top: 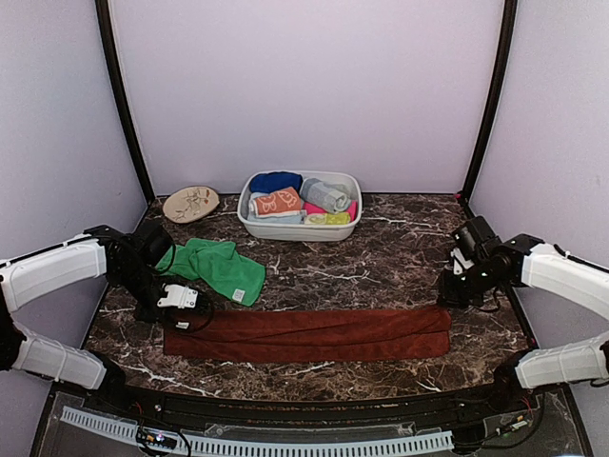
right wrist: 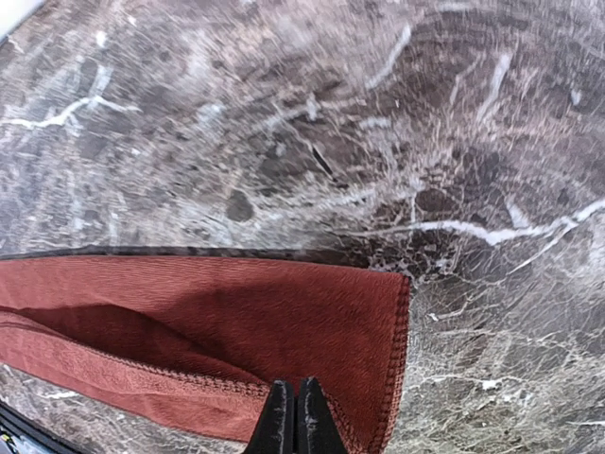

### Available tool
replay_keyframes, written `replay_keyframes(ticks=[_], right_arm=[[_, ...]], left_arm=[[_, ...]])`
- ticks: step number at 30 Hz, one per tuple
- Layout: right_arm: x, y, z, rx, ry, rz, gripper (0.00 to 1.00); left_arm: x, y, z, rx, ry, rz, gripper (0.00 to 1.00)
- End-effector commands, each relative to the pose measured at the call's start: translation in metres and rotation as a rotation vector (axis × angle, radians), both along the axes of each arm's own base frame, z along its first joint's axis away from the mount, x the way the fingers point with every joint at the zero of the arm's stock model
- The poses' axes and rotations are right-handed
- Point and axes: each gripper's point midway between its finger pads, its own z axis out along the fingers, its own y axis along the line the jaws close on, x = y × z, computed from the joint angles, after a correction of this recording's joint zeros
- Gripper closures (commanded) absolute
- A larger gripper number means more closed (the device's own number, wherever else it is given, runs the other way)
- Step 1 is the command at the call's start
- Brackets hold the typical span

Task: Roll the towels
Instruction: Pick up the towel from the center of the board, then flatten out the towel at the center of the board.

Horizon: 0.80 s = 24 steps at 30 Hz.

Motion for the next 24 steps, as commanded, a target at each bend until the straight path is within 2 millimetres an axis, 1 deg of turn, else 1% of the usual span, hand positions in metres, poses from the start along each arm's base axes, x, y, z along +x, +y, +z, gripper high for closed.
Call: replay_keyframes(ticks=[1,4,7,10,13,18,24], right_arm=[[0.006,-0.001,0.02,-0.005,-0.044,0.012,1.0],[0.012,0.0,0.028,-0.006,-0.067,0.021,1.0],[0.022,0.0,0.038,-0.02,-0.09,0.032,1.0],[0.033,-0.002,0.053,-0.041,-0.119,0.038,1.0],[0.047,-0.005,0.064,-0.051,-0.143,0.045,1.0],[0.067,-0.005,0.071,-0.068,-0.146,0.068,1.0],[0.09,-0.001,0.077,-0.069,-0.151,0.09,1.0]], left_arm=[[0.016,0.008,0.01,0.019,-0.042,0.026,1.0],[0.031,0.012,0.012,0.031,-0.083,0.042,1.0],[0.049,0.014,0.015,0.05,-0.139,0.06,1.0],[0.067,0.017,0.021,0.06,-0.185,0.082,1.0],[0.088,0.017,0.029,0.066,-0.244,0.11,1.0],[0.111,0.02,0.034,0.082,-0.293,0.136,1.0],[0.143,0.039,0.035,0.148,-0.379,0.172,1.0]])
